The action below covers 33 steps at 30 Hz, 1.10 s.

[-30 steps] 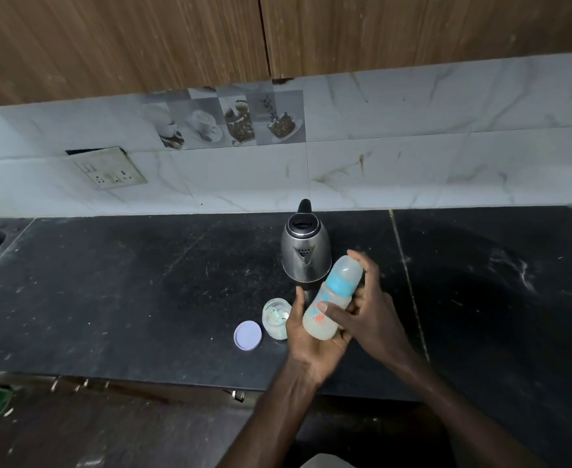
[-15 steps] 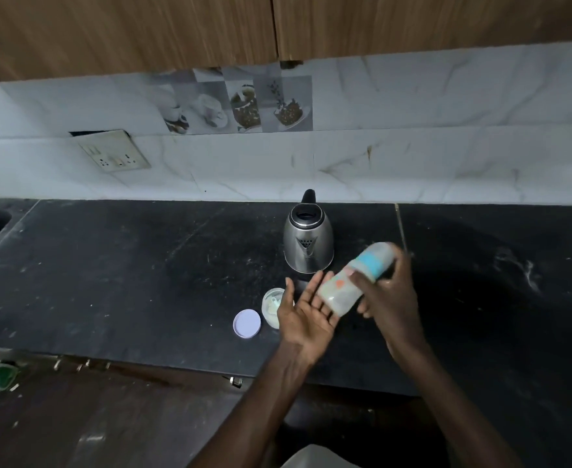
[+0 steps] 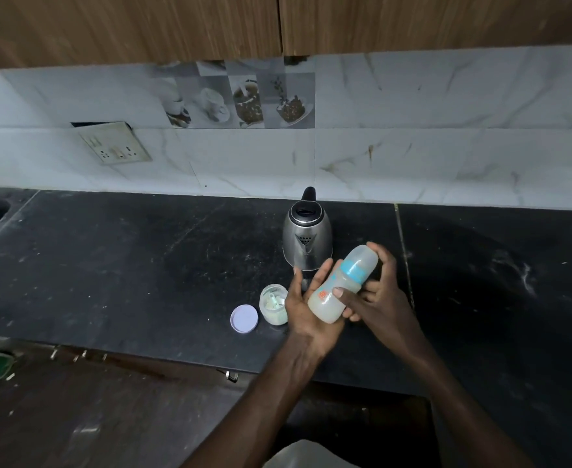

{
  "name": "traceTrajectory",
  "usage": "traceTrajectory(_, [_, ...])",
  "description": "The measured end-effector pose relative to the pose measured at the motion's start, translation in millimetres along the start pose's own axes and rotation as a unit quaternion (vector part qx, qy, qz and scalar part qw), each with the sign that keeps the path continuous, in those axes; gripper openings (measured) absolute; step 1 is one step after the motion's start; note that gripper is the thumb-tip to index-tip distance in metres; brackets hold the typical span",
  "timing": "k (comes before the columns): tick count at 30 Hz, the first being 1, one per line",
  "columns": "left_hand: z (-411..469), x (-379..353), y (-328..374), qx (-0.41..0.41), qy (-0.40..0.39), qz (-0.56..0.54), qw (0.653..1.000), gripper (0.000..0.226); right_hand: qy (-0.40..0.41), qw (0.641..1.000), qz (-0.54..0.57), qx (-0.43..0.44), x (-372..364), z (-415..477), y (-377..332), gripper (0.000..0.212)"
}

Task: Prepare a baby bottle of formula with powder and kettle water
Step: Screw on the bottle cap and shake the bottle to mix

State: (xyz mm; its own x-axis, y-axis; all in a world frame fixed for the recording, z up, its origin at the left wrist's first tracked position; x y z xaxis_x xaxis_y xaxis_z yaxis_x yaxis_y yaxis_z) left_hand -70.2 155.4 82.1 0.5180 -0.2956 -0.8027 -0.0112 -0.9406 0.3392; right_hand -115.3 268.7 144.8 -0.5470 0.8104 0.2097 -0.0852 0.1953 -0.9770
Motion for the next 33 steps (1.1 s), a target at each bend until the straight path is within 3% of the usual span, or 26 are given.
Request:
traceTrajectory(4, [-0.8,-4.7,-1.9,0.001,-0.008,0.010,1.000,0.072,0.051,0.996,-0.036,0.058,14.7,4.6,-20.8,0.096])
traceTrajectory(7, [-1.0,0.8,3.6,-0.015,0.003,0.026,1.000,0.073,0.250,0.963,0.068,0.071,39.3,5.7,-29.7,0.089])
traceTrajectory(9, [1.5,6.1,6.2,-0.021,0.019,0.004,1.000,0.072,0.297,0.948,0.102,0.044,35.6,3.8,-29.1,0.083])
traceTrajectory(12, [2.6,13.1,4.6,-0.014,0.041,-0.031,0.999,0.072,0.151,0.988,-0.002,0.022,15.6,-2.5,-16.7,0.085])
traceTrajectory(16, [2.4,15.6,13.0,-0.040,0.057,-0.018,0.997,0.070,0.257,0.965,0.037,0.015,31.8,-7.8,-10.6,0.083])
traceTrajectory(19, [5.9,15.3,10.7,-0.041,0.057,-0.058,0.996,0.067,0.163,0.986,0.020,0.002,4.9,-8.8,-5.5,0.084])
traceTrajectory(28, [-1.8,12.5,8.7,-0.022,0.000,-0.055,0.998,0.068,0.038,0.998,0.027,0.033,-12.2,-14.8,-2.1,0.086])
traceTrajectory(33, [0.2,5.7,4.3,-0.005,-0.019,-0.051,0.999,0.068,0.046,0.998,0.030,0.033,-9.1,-11.3,-3.5,0.097])
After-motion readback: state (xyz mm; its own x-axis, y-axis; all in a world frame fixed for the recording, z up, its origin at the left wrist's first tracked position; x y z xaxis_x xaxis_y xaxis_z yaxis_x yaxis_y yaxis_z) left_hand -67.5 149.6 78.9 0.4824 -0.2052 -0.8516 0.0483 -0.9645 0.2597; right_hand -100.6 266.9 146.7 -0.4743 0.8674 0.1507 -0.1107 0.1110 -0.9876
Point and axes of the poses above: each hand's wrist, its own z-axis towards the middle knuckle, its own x-axis out of the back of the hand, y = z × x, the point moved 4 cm from there along z, towards the middle knuckle, and after that the axes turned 1 degree about x, right-handed, at the moved point
